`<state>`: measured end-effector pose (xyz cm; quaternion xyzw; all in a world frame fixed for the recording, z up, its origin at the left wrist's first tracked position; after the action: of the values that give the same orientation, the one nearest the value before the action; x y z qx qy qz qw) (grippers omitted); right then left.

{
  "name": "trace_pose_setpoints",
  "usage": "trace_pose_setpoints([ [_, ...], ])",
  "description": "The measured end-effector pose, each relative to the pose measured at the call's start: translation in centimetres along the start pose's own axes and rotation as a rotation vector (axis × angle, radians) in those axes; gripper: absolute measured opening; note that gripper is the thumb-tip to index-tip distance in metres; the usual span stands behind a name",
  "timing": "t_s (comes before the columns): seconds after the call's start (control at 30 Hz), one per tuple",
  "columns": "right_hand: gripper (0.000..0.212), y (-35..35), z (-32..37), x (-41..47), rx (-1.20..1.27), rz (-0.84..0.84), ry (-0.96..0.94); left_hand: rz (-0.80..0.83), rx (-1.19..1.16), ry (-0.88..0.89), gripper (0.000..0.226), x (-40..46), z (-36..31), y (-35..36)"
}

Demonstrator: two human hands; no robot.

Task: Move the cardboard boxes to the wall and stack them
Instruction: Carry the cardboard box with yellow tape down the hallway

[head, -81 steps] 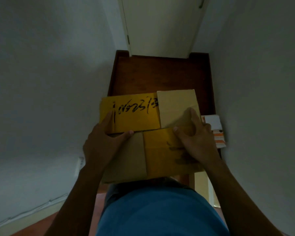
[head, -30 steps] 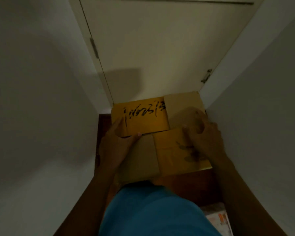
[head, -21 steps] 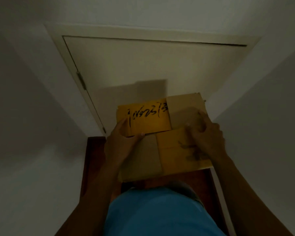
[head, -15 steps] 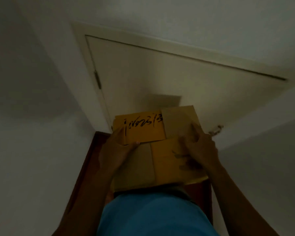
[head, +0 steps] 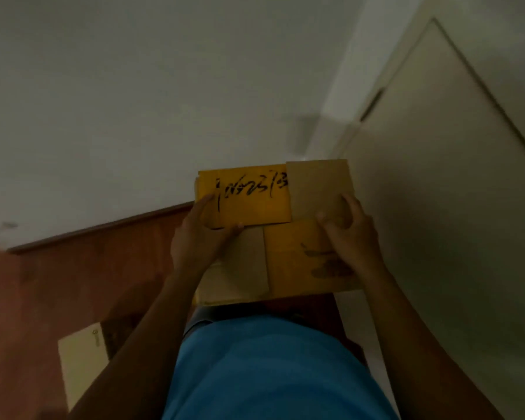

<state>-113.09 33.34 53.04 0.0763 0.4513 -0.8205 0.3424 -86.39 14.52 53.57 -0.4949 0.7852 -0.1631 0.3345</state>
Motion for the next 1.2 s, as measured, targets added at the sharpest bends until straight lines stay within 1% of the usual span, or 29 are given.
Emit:
trace_pose_setpoints([
  [0.07, 0.073, 1.7, 1.8, -0.6, -0.041, 0.05, -0.068, -0.074, -0.033, -0.044, 0.092, -1.3, 2.1, -2.1],
  [0.13, 0.079, 3.3, 3.1, -1.2, -0.075, 0.074, -0.1, -0.111, -0.047, -0.076, 0.091, -1.8, 3.8, -3.6],
  [0.23, 0.085, 5.0, 4.3, -2.2, -0.128, 0.103, -0.097, -0.103, -0.046, -0.109, 0.091, -2.0, 5.7, -5.0],
  [0.33, 0.085, 6.4, 5.0, -3.2, -0.176, 0.105, -0.119, -0.115, -0.047, -0.118, 0.093, -2.6, 7.4, -6.3],
  [0.5, 0.092, 8.0, 4.9, -2.9, -0.128, 0.154, -0.133, -0.112, -0.055, -0.12, 0.092, -1.6, 8.9, -6.4],
  [0.63, 0.092, 7.9, 4.3, -1.8, -0.131, 0.148, -0.123, -0.091, -0.016, -0.129, 0.092, -0.4, 8.6, -5.5],
  [0.73, 0.094, 7.9, 3.7, 0.1, -0.125, 0.163, -0.104, -0.08, 0.012, -0.147, 0.09, 0.9, 8.1, -4.0],
  [0.83, 0.092, 7.8, 2.9, 2.3, -0.108, 0.169, -0.094, -0.075, -0.012, -0.161, 0.091, 2.1, 7.8, -2.1],
  [0.97, 0.09, 8.5, 1.6, 6.4, -0.148, 0.173, -0.07, -0.071, -0.041, -0.21, 0.092, 4.0, 7.9, 1.1],
  [1.07, 0.09, 11.4, -0.3, 11.2, -0.175, 0.214, -0.054, -0.073, -0.035, -0.252, 0.092, 7.1, 9.6, 4.4],
  [1.2, 0.089, 18.1, -4.7, 19.1, -0.161, 0.226, -0.065, -0.081, -0.024, -0.27, 0.088, 13.8, 15.0, 11.4],
])
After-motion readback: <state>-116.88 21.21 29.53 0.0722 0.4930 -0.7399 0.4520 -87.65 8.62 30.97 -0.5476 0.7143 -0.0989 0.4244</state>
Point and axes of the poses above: each hand's wrist, its own x-axis towards the middle knuckle, its own y-axis out of the palm, z = x × y, the point moved 8 cm from there along x, towards the middle knuckle, and after that the axes turned 2 degrees about -x, right-handed, at the moved point
